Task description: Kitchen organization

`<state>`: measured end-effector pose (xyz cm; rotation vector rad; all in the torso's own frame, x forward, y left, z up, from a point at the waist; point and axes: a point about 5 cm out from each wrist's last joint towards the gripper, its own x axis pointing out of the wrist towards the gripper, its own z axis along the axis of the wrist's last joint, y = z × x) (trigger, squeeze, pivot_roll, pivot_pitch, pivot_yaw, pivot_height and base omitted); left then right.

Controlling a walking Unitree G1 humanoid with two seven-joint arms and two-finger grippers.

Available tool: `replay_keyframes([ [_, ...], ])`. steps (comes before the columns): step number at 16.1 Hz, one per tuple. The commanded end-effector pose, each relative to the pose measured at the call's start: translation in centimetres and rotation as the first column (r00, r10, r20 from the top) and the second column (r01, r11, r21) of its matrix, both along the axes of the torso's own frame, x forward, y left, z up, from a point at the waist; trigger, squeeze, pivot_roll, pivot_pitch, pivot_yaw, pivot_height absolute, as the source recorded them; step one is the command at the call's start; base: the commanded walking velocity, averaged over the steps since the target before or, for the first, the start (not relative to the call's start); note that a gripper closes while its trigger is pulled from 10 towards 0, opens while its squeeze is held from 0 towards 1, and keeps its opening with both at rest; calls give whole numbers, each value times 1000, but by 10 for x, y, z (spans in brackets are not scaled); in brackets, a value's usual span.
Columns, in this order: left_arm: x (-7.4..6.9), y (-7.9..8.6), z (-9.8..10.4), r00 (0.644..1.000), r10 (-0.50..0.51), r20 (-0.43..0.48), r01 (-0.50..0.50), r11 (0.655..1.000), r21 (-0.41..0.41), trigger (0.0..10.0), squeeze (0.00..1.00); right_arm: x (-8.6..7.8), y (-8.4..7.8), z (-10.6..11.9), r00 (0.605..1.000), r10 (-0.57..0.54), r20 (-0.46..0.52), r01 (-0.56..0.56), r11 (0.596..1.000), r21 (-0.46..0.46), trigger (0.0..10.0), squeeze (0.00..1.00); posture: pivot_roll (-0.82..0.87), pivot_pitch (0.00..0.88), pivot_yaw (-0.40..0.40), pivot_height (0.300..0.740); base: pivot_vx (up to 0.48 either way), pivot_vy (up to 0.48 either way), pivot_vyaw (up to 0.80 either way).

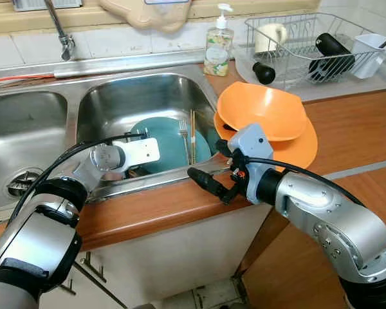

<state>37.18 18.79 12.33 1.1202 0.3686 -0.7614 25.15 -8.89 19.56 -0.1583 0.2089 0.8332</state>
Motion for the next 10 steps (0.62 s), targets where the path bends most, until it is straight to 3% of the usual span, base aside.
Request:
replay_keyframes([
  [1,0,-1,1,1000,3,-3,-3,1000,-21,10000,1000,0,0,1,1000,0,4,0,1000,-14,10000,1000,-167,0,31,740,0,0,0],
  [5,0,3,4,999,27,18,-26,996,-87,10000,992,12,-9,9,995,-94,37,93,995,18,10000,1000,-157,0,22,740,0,0,0],
  [6,2,4,9,997,48,61,-40,991,-130,10000,490,21,-16,16,985,-162,56,159,986,47,10000,1000,-157,0,22,740,0,0,0],
  [7,2,4,10,996,55,73,-44,988,-146,10000,490,23,-18,18,981,-184,62,181,982,54,10000,1000,-157,0,22,740,0,0,0],
  [8,3,2,13,992,82,100,-58,974,-219,10000,0,33,-29,26,961,-267,77,259,961,94,10000,1000,-157,0,20,740,0,0,0],
  [10,3,-3,21,984,124,128,-67,923,-379,10000,0,51,-55,38,895,-438,80,425,894,139,10000,1000,-160,0,18,740,0,0,0],
])
